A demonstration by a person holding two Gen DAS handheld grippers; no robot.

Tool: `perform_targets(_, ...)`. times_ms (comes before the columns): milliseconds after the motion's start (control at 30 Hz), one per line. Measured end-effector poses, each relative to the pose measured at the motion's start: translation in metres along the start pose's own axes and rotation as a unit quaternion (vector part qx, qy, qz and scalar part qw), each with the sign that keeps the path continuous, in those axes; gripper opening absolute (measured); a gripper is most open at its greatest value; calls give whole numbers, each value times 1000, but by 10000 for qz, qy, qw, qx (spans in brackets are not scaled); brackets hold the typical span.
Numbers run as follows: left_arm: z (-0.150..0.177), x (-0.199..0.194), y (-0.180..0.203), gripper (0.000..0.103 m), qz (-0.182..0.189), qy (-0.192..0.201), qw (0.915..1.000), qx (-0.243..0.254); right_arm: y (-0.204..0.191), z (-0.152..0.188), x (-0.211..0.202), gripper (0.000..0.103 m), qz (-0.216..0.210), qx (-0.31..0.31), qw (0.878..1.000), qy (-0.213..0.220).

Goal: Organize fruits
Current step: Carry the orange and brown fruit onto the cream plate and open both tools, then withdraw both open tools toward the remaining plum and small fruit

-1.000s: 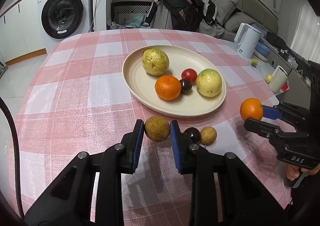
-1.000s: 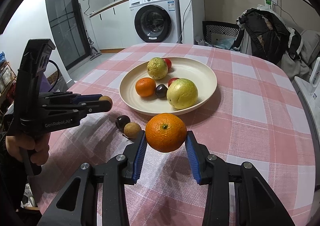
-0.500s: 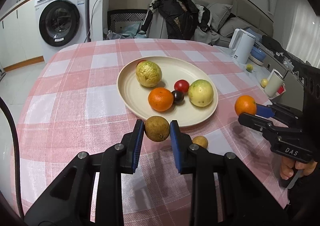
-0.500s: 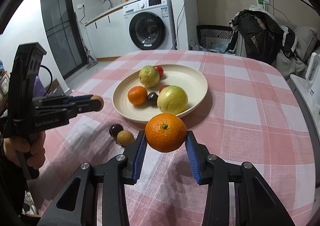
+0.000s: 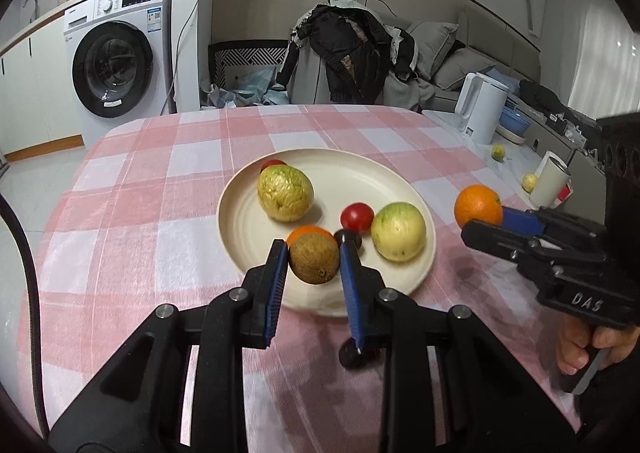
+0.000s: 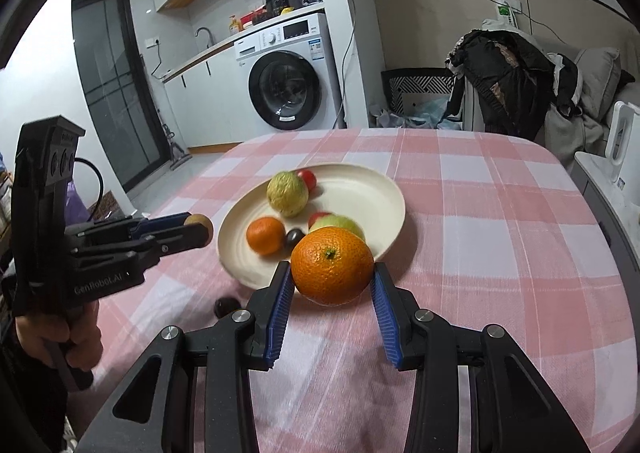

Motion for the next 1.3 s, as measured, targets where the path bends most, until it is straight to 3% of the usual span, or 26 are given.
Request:
perform_targets(400, -17, 24, -25, 24, -406, 254, 9988, -78, 19, -26, 29, 40, 124, 105, 9998, -153)
perform_targets(767, -19, 36, -43, 24, -548, 160, 9980, -255, 28, -33, 62, 40, 275, 67, 9988, -395)
perform_targets(933, -15, 40, -39, 24, -623, 127, 9979, -98, 31, -36, 69, 40, 327, -5, 9983, -478)
perform_targets(1300, -12, 49, -47, 24, -588, -30, 9979, -285, 26, -41, 80, 40, 179, 58, 9983, -547)
Point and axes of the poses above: each gripper's, at about its wrist camera, not at the fingertips, and x roughly the way its jaws point, y to its right, z to its underside, the point moved 6 cm from there along x, roughly the way its jaws point, and after that the axes turned 12 degrees about -x, right-handed, at the moved point
